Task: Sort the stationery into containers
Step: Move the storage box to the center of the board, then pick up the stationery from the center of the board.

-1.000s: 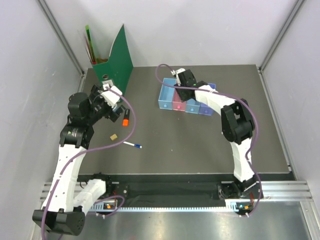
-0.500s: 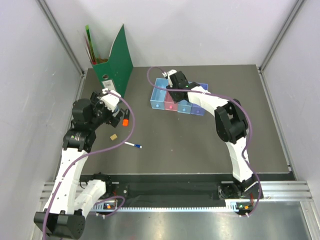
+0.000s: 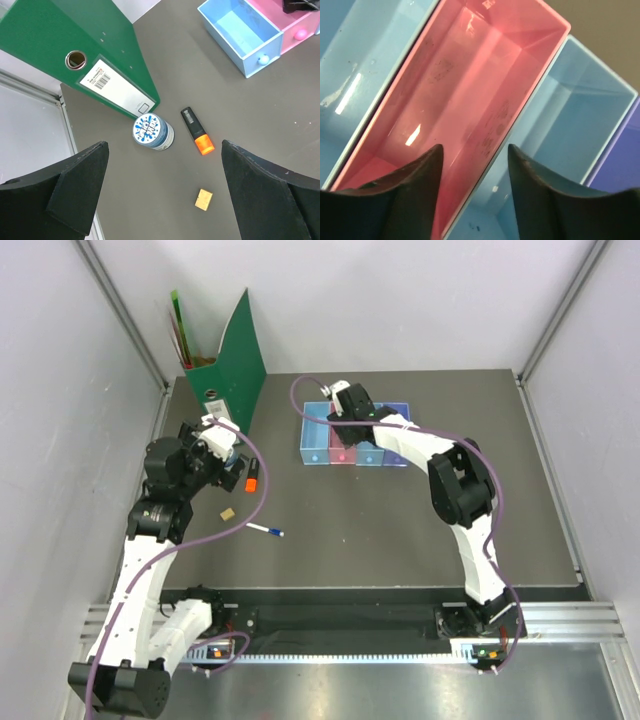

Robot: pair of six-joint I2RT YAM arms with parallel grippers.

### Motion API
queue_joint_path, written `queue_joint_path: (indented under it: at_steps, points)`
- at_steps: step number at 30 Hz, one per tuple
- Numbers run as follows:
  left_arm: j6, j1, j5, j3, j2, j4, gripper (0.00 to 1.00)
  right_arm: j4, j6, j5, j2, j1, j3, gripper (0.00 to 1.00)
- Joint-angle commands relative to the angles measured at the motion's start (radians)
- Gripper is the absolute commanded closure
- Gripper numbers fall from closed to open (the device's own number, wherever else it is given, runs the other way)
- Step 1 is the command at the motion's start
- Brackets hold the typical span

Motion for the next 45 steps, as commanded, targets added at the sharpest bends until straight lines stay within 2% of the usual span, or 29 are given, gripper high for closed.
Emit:
queue_joint_path:
  at_steps: [1,2,8,19,20,30,35,39,45]
  points:
    - [-0.011,-0.001,-0.025,-0.018,-0.001,0.08,0.01,0.011,-0.016,-0.015,-0.03,0.025,0.0,0.39]
    - [-0.01,-0.001,-0.03,-0.027,-0.001,0.082,0.01,0.013,-0.017,-0.01,-0.036,0.027,0.005,0.33]
    - [-0.028,-0.001,-0.085,-0.113,-0.009,0.128,0.01,-0.007,-0.023,0.025,-0.118,0.025,0.009,0.16]
    - [-0.162,0.0,-0.235,-0.149,0.147,0.264,0.01,-0.042,-0.069,0.073,-0.375,0.025,-0.024,0.1]
    - [-0.174,0.0,-0.284,-0.147,0.164,0.272,0.01,-0.056,-0.074,0.077,-0.388,0.024,-0.026,0.1]
    - [-0.274,0.01,-0.342,-0.196,0.373,0.445,0.01,-0.087,-0.138,0.163,-0.533,-0.005,-0.073,0.08]
    - [-0.333,0.046,-0.289,-0.172,0.469,0.511,0.01,-0.101,-0.152,0.177,-0.569,-0.012,-0.092,0.07]
    - [-0.36,0.076,-0.166,-0.15,0.505,0.522,0.01,-0.114,-0.152,0.191,-0.581,-0.01,-0.1,0.07]
    - [-0.34,0.082,-0.109,-0.175,0.542,0.595,0.01,-0.12,-0.146,0.198,-0.587,-0.01,-0.106,0.07]
